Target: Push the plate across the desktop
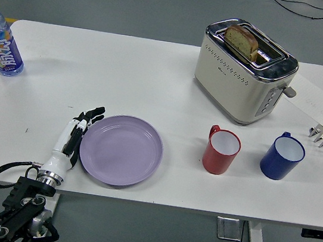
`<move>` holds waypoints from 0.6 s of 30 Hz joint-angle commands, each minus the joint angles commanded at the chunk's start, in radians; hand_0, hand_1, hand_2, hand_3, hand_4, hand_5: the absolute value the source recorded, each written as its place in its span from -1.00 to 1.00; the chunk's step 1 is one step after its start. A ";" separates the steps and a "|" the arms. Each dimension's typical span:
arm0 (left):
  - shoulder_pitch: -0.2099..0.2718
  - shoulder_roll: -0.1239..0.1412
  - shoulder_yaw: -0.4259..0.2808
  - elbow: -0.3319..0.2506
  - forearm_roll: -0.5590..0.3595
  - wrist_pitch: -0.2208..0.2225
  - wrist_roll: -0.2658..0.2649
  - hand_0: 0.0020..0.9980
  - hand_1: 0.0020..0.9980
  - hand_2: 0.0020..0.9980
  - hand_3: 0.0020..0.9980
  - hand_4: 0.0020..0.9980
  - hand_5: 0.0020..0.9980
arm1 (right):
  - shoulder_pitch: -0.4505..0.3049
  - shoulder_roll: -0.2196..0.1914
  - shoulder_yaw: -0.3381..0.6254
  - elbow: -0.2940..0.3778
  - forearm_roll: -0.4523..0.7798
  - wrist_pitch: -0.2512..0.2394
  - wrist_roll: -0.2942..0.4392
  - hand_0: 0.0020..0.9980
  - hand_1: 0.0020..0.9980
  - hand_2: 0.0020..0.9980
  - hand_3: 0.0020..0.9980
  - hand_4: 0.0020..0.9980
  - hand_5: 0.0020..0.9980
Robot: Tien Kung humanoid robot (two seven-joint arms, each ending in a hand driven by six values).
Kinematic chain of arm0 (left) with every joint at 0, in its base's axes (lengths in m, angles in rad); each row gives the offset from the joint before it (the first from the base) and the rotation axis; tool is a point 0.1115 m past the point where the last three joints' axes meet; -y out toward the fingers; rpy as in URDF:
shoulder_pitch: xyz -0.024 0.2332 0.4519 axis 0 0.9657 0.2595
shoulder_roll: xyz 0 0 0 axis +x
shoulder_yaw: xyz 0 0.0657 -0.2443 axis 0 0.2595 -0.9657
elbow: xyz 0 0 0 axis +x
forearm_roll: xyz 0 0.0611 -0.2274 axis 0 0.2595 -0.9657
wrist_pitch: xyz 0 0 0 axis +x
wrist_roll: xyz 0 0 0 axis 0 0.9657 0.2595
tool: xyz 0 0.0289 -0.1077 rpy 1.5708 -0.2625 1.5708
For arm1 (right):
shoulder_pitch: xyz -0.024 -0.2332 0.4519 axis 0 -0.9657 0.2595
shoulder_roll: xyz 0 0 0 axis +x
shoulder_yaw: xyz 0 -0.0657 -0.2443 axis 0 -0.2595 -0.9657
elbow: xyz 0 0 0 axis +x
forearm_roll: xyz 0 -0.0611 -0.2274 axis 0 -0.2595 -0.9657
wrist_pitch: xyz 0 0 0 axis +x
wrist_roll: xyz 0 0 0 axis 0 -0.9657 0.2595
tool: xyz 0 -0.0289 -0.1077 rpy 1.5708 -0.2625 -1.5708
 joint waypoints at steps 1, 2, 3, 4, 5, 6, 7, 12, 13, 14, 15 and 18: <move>-0.003 0.000 0.009 0.000 -0.001 0.001 0.000 0.61 0.73 0.76 0.58 -0.04 1.00 | 0.000 0.000 0.000 0.000 -0.001 0.000 0.000 0.32 0.30 0.45 0.36 -0.43 -0.43; -0.005 0.000 0.015 0.000 -0.002 0.001 -0.001 0.61 0.73 0.76 0.58 -0.04 1.00 | -0.001 0.000 0.000 0.000 -0.001 0.000 0.000 0.32 0.30 0.45 0.36 -0.43 -0.43; -0.006 0.000 0.019 0.000 -0.003 0.001 -0.001 0.61 0.73 0.76 0.58 -0.04 1.00 | -0.001 0.000 0.000 0.000 -0.001 0.000 0.000 0.32 0.30 0.45 0.36 -0.43 -0.43; -0.007 0.000 0.026 0.000 -0.003 0.002 -0.001 0.61 0.73 0.76 0.58 -0.04 1.00 | -0.001 0.000 -0.001 0.000 0.000 0.000 0.000 0.32 0.30 0.45 0.36 -0.43 -0.43; -0.007 0.000 0.028 0.000 -0.003 0.002 -0.002 0.61 0.73 0.76 0.58 -0.04 1.00 | -0.002 0.000 -0.001 0.000 0.000 0.000 0.000 0.32 0.30 0.45 0.36 -0.43 -0.43; -0.009 0.000 0.033 0.001 -0.004 0.002 -0.002 0.61 0.73 0.76 0.58 -0.04 1.00 | -0.002 0.000 -0.001 0.000 0.001 0.000 0.000 0.32 0.30 0.45 0.36 -0.43 -0.43; -0.010 0.000 0.037 0.001 -0.005 0.003 -0.002 0.61 0.73 0.76 0.58 -0.04 1.00 | -0.003 0.000 -0.002 0.000 0.001 0.000 0.000 0.32 0.29 0.45 0.36 -0.43 -0.43; -0.018 0.000 0.061 0.002 -0.010 0.002 -0.002 0.61 0.73 0.76 0.58 -0.04 1.00 | -0.005 0.000 -0.002 0.000 0.001 0.000 0.000 0.32 0.29 0.45 0.36 -0.43 -0.43; -0.020 0.000 0.068 0.002 -0.011 0.001 -0.002 0.61 0.73 0.76 0.58 -0.04 1.00 | -0.005 0.000 -0.002 0.000 0.001 0.000 -0.001 0.32 0.29 0.46 0.36 -0.43 -0.43; -0.022 0.000 0.073 0.002 -0.012 0.001 -0.002 0.61 0.73 0.76 0.58 -0.04 1.00 | -0.006 0.000 -0.002 0.000 0.000 0.000 -0.001 0.32 0.29 0.46 0.36 -0.43 -0.43; -0.023 0.000 0.079 0.002 -0.013 0.000 -0.002 0.61 0.73 0.76 0.58 -0.04 1.00 | -0.006 0.000 -0.001 0.000 0.000 0.000 -0.001 0.32 0.29 0.46 0.36 -0.43 -0.43; -0.026 0.000 0.096 0.001 -0.015 -0.001 -0.002 0.61 0.73 0.76 0.58 -0.04 1.00 | -0.007 -0.001 -0.001 0.000 -0.001 0.000 -0.001 0.32 0.29 0.46 0.36 -0.43 -0.43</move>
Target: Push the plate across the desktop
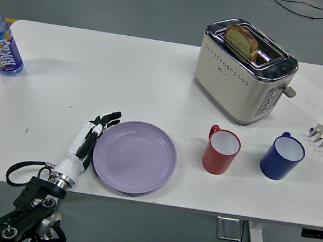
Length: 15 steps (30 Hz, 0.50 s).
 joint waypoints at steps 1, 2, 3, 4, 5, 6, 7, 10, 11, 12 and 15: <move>-0.001 0.000 0.005 0.000 -0.001 0.000 0.000 0.61 0.73 0.76 0.58 -0.04 1.00 | 0.000 0.000 0.000 0.000 0.000 0.000 0.000 0.32 0.29 0.45 0.36 -0.43 -0.43; -0.002 0.000 0.012 0.001 -0.001 0.000 0.000 0.61 0.73 0.76 0.58 -0.04 1.00 | 0.000 0.000 0.000 0.000 0.000 0.000 0.000 0.32 0.29 0.45 0.36 -0.43 -0.43; -0.002 0.000 0.015 0.001 -0.001 0.000 0.000 0.61 0.73 0.76 0.58 -0.04 1.00 | 0.000 0.000 0.000 0.000 0.000 0.000 0.001 0.32 0.29 0.45 0.36 -0.43 -0.43; -0.004 0.000 0.017 0.001 -0.002 0.000 0.000 0.61 0.73 0.76 0.58 -0.04 1.00 | 0.001 0.000 0.001 0.000 0.000 0.000 0.001 0.32 0.29 0.45 0.36 -0.43 -0.43; -0.005 0.000 0.018 0.002 -0.003 0.000 -0.001 0.61 0.73 0.76 0.58 -0.04 1.00 | 0.001 0.000 0.000 0.000 0.001 0.000 0.002 0.32 0.29 0.45 0.36 -0.43 -0.43; -0.006 0.000 0.019 0.002 -0.003 0.000 -0.001 0.61 0.73 0.76 0.58 -0.04 1.00 | 0.001 0.000 0.000 0.000 0.002 0.000 0.002 0.32 0.29 0.45 0.36 -0.43 -0.43; -0.008 0.000 0.020 0.001 -0.004 0.001 -0.001 0.62 0.73 0.76 0.58 -0.05 1.00 | 0.002 0.000 -0.001 0.000 0.003 0.000 0.002 0.31 0.29 0.45 0.36 -0.43 -0.43; -0.014 0.000 0.024 0.001 -0.005 0.002 -0.002 0.62 0.73 0.76 0.58 -0.05 1.00 | 0.004 -0.001 -0.005 0.000 0.006 0.000 0.004 0.31 0.29 0.45 0.36 -0.43 -0.43; -0.014 0.000 0.024 0.001 -0.006 0.002 -0.002 0.62 0.73 0.76 0.58 -0.05 1.00 | 0.004 -0.001 -0.006 0.000 0.007 0.000 0.004 0.31 0.29 0.45 0.36 -0.43 -0.43; -0.016 0.000 0.026 0.001 -0.005 0.001 -0.002 0.62 0.73 0.76 0.58 -0.05 1.00 | 0.005 -0.001 -0.006 0.000 0.007 0.000 0.005 0.31 0.29 0.45 0.36 -0.43 -0.43; -0.020 0.000 0.028 0.001 -0.006 0.000 -0.001 0.62 0.73 0.76 0.58 -0.05 1.00 | 0.006 -0.002 -0.006 0.000 0.007 0.000 0.005 0.31 0.29 0.45 0.36 -0.43 -0.43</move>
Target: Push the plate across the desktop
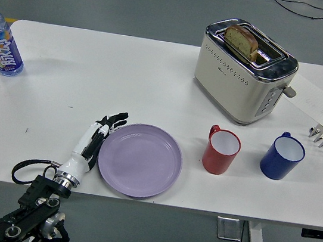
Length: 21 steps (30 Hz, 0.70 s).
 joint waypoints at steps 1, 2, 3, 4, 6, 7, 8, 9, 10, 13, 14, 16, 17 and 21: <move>-0.001 0.000 0.002 0.000 0.000 -0.002 0.000 0.62 0.73 0.76 0.58 -0.05 1.00 | 0.000 0.000 0.001 0.000 -0.001 0.000 0.000 0.31 0.29 0.45 0.36 -0.43 -0.43; -0.002 0.000 0.003 0.000 -0.001 -0.002 0.000 0.62 0.73 0.76 0.58 -0.05 1.00 | 0.001 0.000 0.001 0.000 -0.001 0.000 0.000 0.31 0.29 0.45 0.36 -0.43 -0.43; -0.002 0.000 0.005 0.000 -0.002 -0.003 0.000 0.62 0.73 0.76 0.58 -0.05 1.00 | 0.001 0.000 0.002 0.000 -0.002 0.000 0.000 0.31 0.29 0.45 0.36 -0.43 -0.43; -0.003 0.000 0.007 -0.001 -0.002 -0.004 0.001 0.62 0.73 0.76 0.58 -0.05 1.00 | 0.001 0.000 0.003 0.000 -0.002 0.000 0.000 0.31 0.29 0.45 0.36 -0.43 -0.43; -0.003 0.000 0.010 -0.001 -0.004 -0.006 0.001 0.62 0.73 0.76 0.57 -0.05 1.00 | 0.001 -0.001 0.003 0.000 -0.002 0.000 0.001 0.31 0.29 0.45 0.36 -0.43 -0.43; -0.003 0.000 0.010 -0.001 -0.004 -0.007 0.001 0.62 0.73 0.76 0.57 -0.05 1.00 | 0.001 -0.001 0.003 0.000 -0.002 0.000 0.001 0.31 0.29 0.45 0.36 -0.43 -0.43; -0.003 0.000 0.012 -0.001 -0.005 -0.007 0.001 0.62 0.73 0.76 0.57 -0.05 1.00 | 0.002 -0.001 0.003 0.000 -0.003 0.000 0.001 0.31 0.29 0.45 0.36 -0.43 -0.43; -0.003 0.000 0.013 -0.001 -0.005 -0.007 0.000 0.62 0.73 0.76 0.57 -0.05 1.00 | 0.002 -0.001 0.004 0.000 -0.004 0.000 0.001 0.31 0.29 0.45 0.36 -0.43 -0.43; -0.003 0.000 0.013 -0.001 -0.006 -0.007 0.000 0.62 0.73 0.76 0.57 -0.05 1.00 | 0.002 -0.001 0.004 0.000 -0.003 0.000 0.001 0.31 0.29 0.45 0.36 -0.43 -0.43; -0.005 0.000 0.009 -0.001 -0.004 -0.005 0.000 0.62 0.72 0.75 0.57 -0.04 1.00 | 0.003 0.000 0.001 0.000 -0.001 -0.001 0.001 0.31 0.29 0.45 0.36 -0.43 -0.43; -0.007 0.000 0.005 -0.001 -0.001 -0.002 0.000 0.62 0.72 0.75 0.57 -0.04 1.00 | 0.004 0.000 0.001 0.000 0.000 -0.001 0.001 0.31 0.29 0.45 0.36 -0.43 -0.43; -0.011 0.000 -0.011 -0.003 0.010 0.003 0.001 0.62 0.72 0.75 0.57 -0.04 1.00 | 0.004 0.001 0.001 0.000 -0.001 -0.001 0.001 0.31 0.29 0.45 0.36 -0.43 -0.43; -0.012 0.000 -0.013 -0.004 0.013 0.004 0.001 0.62 0.73 0.76 0.57 -0.04 1.00 | 0.005 0.001 0.001 0.000 -0.001 -0.001 0.001 0.31 0.29 0.45 0.36 -0.43 -0.44; -0.031 0.000 -0.092 -0.017 0.059 0.017 0.013 0.62 0.73 0.76 0.57 -0.04 1.00 | 0.005 0.001 0.001 0.000 -0.001 -0.001 0.000 0.31 0.29 0.45 0.36 -0.43 -0.44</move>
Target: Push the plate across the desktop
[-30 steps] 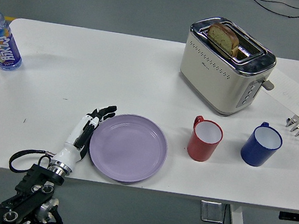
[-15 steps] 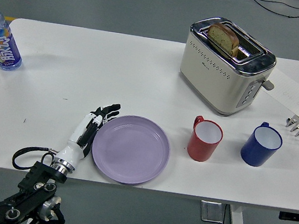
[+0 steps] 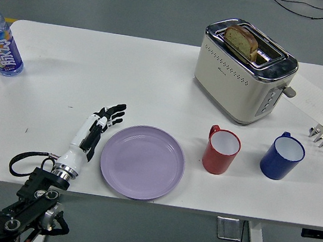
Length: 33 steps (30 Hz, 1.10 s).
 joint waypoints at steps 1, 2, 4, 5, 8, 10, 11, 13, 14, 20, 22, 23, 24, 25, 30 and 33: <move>-0.002 0.000 -0.008 -0.001 0.004 0.001 0.001 0.62 0.73 0.76 0.57 -0.04 1.00 | 0.000 0.000 0.000 0.000 0.000 0.000 0.000 0.31 0.29 0.45 0.36 -0.43 -0.44; -0.007 0.000 -0.030 -0.006 0.011 0.003 0.006 0.61 0.72 0.75 0.55 -0.04 1.00 | 0.000 0.000 0.000 0.000 0.000 0.000 0.000 0.31 0.29 0.45 0.36 -0.43 -0.43; -0.017 0.000 -0.076 -0.013 0.024 0.000 0.018 0.61 0.72 0.75 0.55 -0.04 1.00 | 0.001 0.000 0.001 0.000 -0.001 0.000 0.000 0.31 0.29 0.45 0.36 -0.43 -0.43; -0.019 0.001 -0.086 -0.015 0.026 -0.002 0.022 0.61 0.72 0.75 0.55 -0.04 1.00 | 0.001 0.000 0.001 0.000 -0.001 0.000 0.000 0.31 0.29 0.45 0.36 -0.43 -0.43; -0.030 0.027 -0.160 -0.027 0.025 -0.016 0.050 0.58 0.66 0.70 0.52 -0.04 1.00 | 0.001 -0.001 0.002 0.000 -0.001 0.000 0.000 0.31 0.29 0.45 0.36 -0.43 -0.43; -0.033 0.047 -0.204 -0.033 0.016 -0.029 0.069 0.58 0.66 0.70 0.52 -0.04 1.00 | 0.001 -0.001 0.003 0.000 -0.001 0.000 0.001 0.31 0.29 0.45 0.36 -0.43 -0.43; -0.034 0.053 -0.215 -0.036 0.012 -0.033 0.074 0.58 0.66 0.70 0.52 -0.04 1.00 | 0.001 -0.001 0.003 0.000 -0.001 0.000 0.001 0.31 0.29 0.45 0.36 -0.43 -0.43; -0.034 0.087 -0.272 -0.047 -0.004 -0.056 0.100 0.58 0.66 0.70 0.52 -0.04 1.00 | 0.001 -0.001 0.006 0.000 -0.003 0.000 0.000 0.31 0.29 0.45 0.36 -0.43 -0.43; -0.033 0.103 -0.293 -0.051 -0.010 -0.066 0.112 0.55 0.61 0.64 0.47 -0.03 1.00 | 0.001 0.000 0.007 0.000 -0.003 -0.001 -0.001 0.31 0.29 0.45 0.36 -0.43 -0.43; -0.014 0.182 -0.391 -0.063 -0.029 -0.115 0.167 0.56 0.61 0.64 0.47 -0.02 1.00 | -0.001 0.003 0.007 0.000 -0.002 -0.001 -0.004 0.31 0.29 0.45 0.36 -0.42 -0.43; -0.002 0.201 -0.425 -0.064 -0.032 -0.132 0.183 0.56 0.61 0.64 0.47 -0.02 1.00 | -0.002 0.003 0.008 0.000 -0.003 -0.002 -0.005 0.31 0.29 0.45 0.36 -0.42 -0.43; 0.001 0.205 -0.437 -0.064 -0.033 -0.136 0.186 0.56 0.61 0.64 0.47 -0.02 1.00 | -0.002 0.003 0.008 0.000 -0.003 -0.002 -0.005 0.31 0.29 0.45 0.36 -0.42 -0.43; 0.005 0.210 -0.448 -0.064 -0.033 -0.141 0.190 0.56 0.61 0.64 0.47 -0.02 1.00 | -0.003 0.003 0.008 0.000 -0.004 -0.002 -0.005 0.31 0.29 0.45 0.36 -0.42 -0.43; 0.010 0.217 -0.464 -0.062 -0.034 -0.148 0.196 0.56 0.61 0.64 0.47 -0.02 1.00 | -0.003 0.004 0.009 0.000 -0.004 -0.002 -0.006 0.31 0.29 0.45 0.36 -0.42 -0.43; 0.035 0.244 -0.551 -0.050 -0.043 -0.205 0.229 0.56 0.61 0.64 0.47 -0.02 1.00 | -0.007 0.006 0.008 0.000 -0.002 -0.003 -0.008 0.31 0.29 0.45 0.36 -0.42 -0.43; 0.046 0.256 -0.600 -0.043 -0.054 -0.240 0.246 0.56 0.61 0.62 0.47 0.00 1.00 | -0.009 0.006 0.008 0.000 -0.002 -0.003 -0.009 0.31 0.29 0.45 0.36 -0.42 -0.43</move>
